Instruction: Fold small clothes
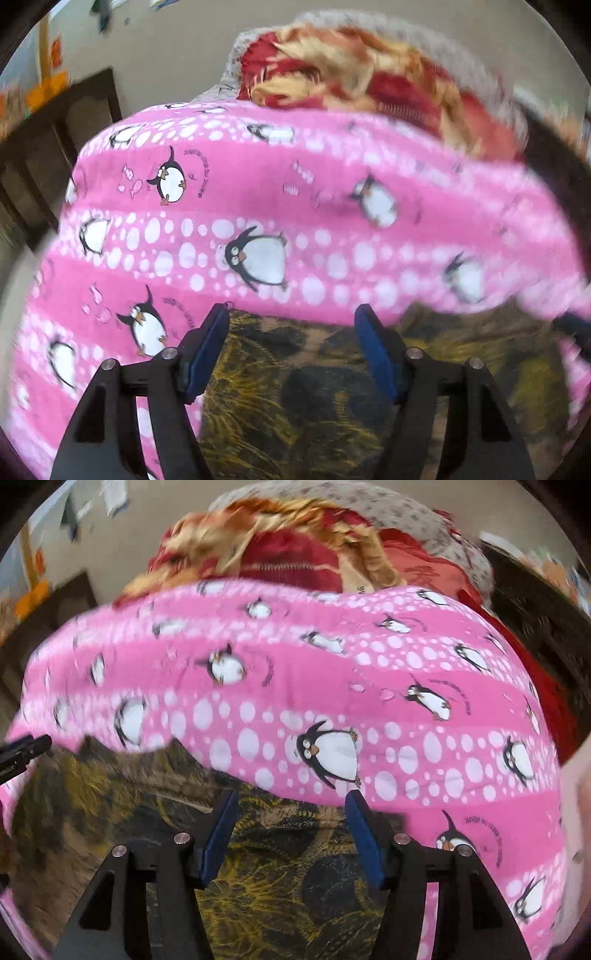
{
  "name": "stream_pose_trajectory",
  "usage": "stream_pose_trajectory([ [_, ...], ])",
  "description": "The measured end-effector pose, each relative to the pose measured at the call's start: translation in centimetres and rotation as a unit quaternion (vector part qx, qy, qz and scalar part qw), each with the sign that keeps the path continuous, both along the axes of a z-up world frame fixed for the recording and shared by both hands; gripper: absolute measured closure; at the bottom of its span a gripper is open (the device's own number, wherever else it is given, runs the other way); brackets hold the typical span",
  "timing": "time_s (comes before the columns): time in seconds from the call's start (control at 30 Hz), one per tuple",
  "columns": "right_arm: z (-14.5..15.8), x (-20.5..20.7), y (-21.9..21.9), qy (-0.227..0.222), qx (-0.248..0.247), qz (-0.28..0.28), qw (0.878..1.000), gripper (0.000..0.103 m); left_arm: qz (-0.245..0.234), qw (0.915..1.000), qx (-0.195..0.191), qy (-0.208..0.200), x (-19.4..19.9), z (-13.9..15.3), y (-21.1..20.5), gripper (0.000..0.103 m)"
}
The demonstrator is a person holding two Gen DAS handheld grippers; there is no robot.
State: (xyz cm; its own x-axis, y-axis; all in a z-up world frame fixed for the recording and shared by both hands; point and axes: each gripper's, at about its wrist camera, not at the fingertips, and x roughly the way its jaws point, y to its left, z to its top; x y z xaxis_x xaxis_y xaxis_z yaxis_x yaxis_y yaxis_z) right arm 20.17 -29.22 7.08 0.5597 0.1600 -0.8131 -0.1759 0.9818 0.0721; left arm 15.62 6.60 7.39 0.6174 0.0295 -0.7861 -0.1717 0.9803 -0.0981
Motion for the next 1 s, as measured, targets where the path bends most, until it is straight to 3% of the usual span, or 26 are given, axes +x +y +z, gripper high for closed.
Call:
stream_pose_trajectory([
  [0.1, 0.3, -2.3, 0.1, -0.013, -0.001, -0.013, 1.000, 0.038, -0.016, 0.9997, 0.002, -0.019, -1.7, 0.2, -1.7, 0.033],
  [0.2, -0.8, -3.6, 1.4, -0.022, -0.018, -0.026, 0.999, 0.036, -0.039, 0.9985, 0.018, -0.035, -3.0, -1.6, -4.3, 0.033],
  [0.33, -5.0, -1.6, 0.7, -0.003, -0.058, -0.027, 0.998, 0.033, -0.031, 0.9975, 0.063, -0.012, -3.2, -5.4, -4.6, 0.033],
  [0.37, -5.7, -1.0, -0.7, 0.005, -0.015, -0.030, 0.999, 0.026, -0.027, 0.9991, 0.027, -0.017, -3.4, -5.5, -3.4, 0.033],
  [0.4, -5.7, -0.8, -1.6, 0.007, 0.011, -0.038, 0.999, 0.025, -0.015, 0.9993, 0.016, -0.029, -3.8, -5.2, -2.7, 0.033],
  [0.47, -6.0, -0.2, -2.3, 0.012, 0.031, -0.034, 0.999, 0.023, 0.012, 0.9994, 0.016, -0.027, -4.0, -5.3, -1.2, 0.033],
  [0.5, -6.0, 0.0, -2.5, 0.014, 0.035, -0.033, 0.999, 0.022, 0.018, 0.9995, -0.018, -0.017, -3.8, -5.8, -0.1, 0.033],
  [0.57, -6.1, 0.2, -2.4, 0.019, 0.037, -0.025, 0.999, 0.018, 0.028, 0.9987, -0.040, -0.016, -3.8, -5.9, 0.8, 0.033],
  [0.7, -6.0, 0.2, -2.3, 0.020, 0.033, -0.025, 0.999, 0.017, 0.020, 0.9996, -0.021, -0.005, -3.7, -6.0, -0.1, 0.026],
  [0.8, -4.5, -0.3, -1.2, 0.015, 0.001, -0.019, 1.000, 0.018, 0.000, 0.9999, -0.007, 0.012, -3.0, -6.0, -0.8, 0.014],
  [0.9, -1.0, -4.0, 1.2, -0.028, -0.021, 0.007, 0.999, 0.019, -0.009, 0.9997, 0.003, 0.021, -2.1, -6.5, -1.7, 0.009],
  [1.0, -0.3, -7.9, 4.2, -0.016, -0.027, 0.065, 0.997, 0.014, -0.006, 0.9997, 0.009, 0.021, -2.0, -6.6, -1.8, 0.007],
])
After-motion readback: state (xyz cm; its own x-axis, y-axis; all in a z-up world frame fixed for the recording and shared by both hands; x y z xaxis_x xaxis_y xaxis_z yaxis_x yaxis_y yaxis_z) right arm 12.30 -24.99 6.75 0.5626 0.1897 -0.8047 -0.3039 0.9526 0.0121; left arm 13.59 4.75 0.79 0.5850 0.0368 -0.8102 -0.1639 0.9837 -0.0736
